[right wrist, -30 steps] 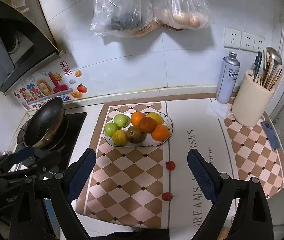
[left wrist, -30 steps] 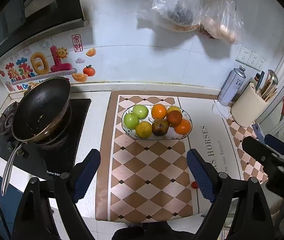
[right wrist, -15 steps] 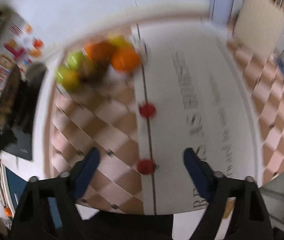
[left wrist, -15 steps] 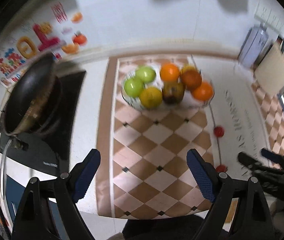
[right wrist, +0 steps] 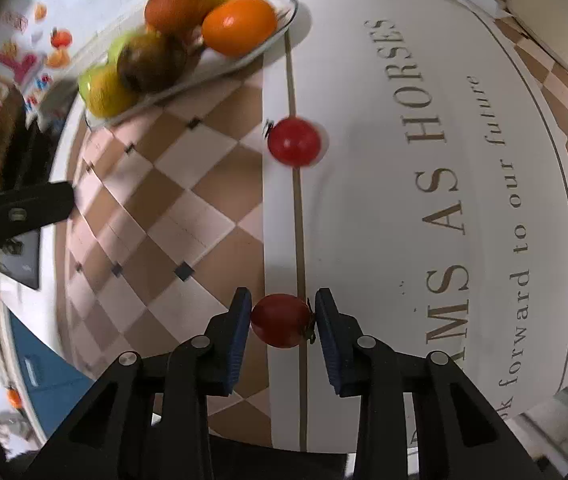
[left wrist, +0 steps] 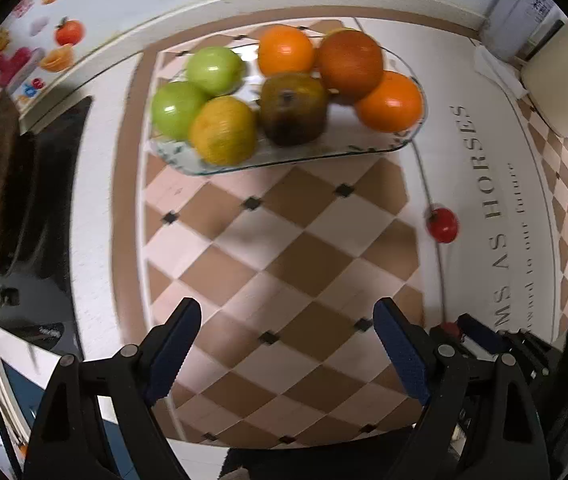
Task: Organize fruits
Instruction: 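Grasp a red cherry tomato with the right tool, then grasp the other cherry tomato with the left tool while the right tool carries its tomato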
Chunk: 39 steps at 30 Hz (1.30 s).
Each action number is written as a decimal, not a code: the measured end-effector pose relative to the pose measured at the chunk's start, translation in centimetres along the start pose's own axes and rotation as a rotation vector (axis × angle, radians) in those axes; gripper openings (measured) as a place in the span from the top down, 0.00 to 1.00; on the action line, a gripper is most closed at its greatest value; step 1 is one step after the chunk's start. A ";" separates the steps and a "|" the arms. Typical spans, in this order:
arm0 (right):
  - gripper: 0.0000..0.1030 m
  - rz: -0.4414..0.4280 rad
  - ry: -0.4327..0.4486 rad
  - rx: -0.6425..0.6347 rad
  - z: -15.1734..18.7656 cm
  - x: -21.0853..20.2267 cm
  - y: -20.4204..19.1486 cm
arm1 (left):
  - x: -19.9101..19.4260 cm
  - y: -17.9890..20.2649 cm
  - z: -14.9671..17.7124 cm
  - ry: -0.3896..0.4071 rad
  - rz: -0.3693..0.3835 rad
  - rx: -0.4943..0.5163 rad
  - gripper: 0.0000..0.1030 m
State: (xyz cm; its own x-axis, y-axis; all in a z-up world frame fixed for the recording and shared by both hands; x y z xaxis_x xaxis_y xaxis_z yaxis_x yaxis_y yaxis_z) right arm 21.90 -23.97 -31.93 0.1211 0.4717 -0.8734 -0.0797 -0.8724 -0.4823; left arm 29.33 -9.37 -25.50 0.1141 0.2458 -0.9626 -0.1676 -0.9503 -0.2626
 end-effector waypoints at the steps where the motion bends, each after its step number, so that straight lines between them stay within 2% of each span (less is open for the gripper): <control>1: 0.66 -0.004 0.016 0.017 -0.1 -0.6 0.5 | 0.1 0.7 -0.4 -0.007 0.018 0.007 0.14; 8: 0.66 0.005 0.102 0.142 -1.3 -4.1 5.3 | 1.3 6.6 -3.6 -0.030 0.131 0.086 0.14; 12: 0.66 0.023 0.116 0.202 -1.8 -4.9 8.2 | 2.4 10.5 -5.2 -0.040 0.165 0.160 0.14; 15: 0.66 0.037 0.132 0.229 -2.0 -5.7 9.8 | 2.7 12.5 -5.8 -0.017 0.170 0.207 0.15; 18: 0.66 0.040 0.145 0.253 -2.1 -6.2 10.9 | 3.4 13.7 -6.2 -0.020 0.171 0.243 0.28; 20: 0.66 0.042 0.146 0.261 -2.1 -6.3 11.1 | 4.0 14.1 -6.3 -0.034 0.173 0.254 0.44; 21: 0.66 0.042 0.146 0.265 -2.1 -6.3 11.2 | 4.4 14.2 -6.3 -0.043 0.172 0.260 0.48; 23: 0.65 0.037 0.145 0.269 -2.2 -6.1 10.9 | 4.9 14.4 -6.3 -0.049 0.175 0.264 0.62; 26: 0.65 0.035 0.147 0.261 -2.6 -6.2 10.5 | 4.6 14.4 -6.4 -0.015 0.180 0.271 0.73; 35: 0.65 0.015 0.177 0.211 -3.9 -7.4 7.7 | 3.3 10.3 -6.5 0.019 0.242 0.189 0.73; 39: 0.66 -0.046 0.202 0.199 -5.0 -7.4 6.1 | 1.5 5.4 -5.7 0.047 0.286 0.101 0.73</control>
State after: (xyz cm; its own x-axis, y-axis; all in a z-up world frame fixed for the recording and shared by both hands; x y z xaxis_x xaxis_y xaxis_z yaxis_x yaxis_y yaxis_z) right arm 25.49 -33.39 -28.07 0.3220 0.4576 -0.8288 -0.2603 -0.7989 -0.5422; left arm 34.15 -15.24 -27.99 0.0930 -0.0402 -0.9948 -0.2954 -0.9553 0.0110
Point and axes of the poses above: each gripper's, at about its wrist camera, not at the fingertips, and x roughly the way its jaws point, y to its right, z to its underside, the point moved 1 cm from there along x, roughly the way its jaws point, and after that the axes turned 12 degrees about -z, right-handed, at the moved point
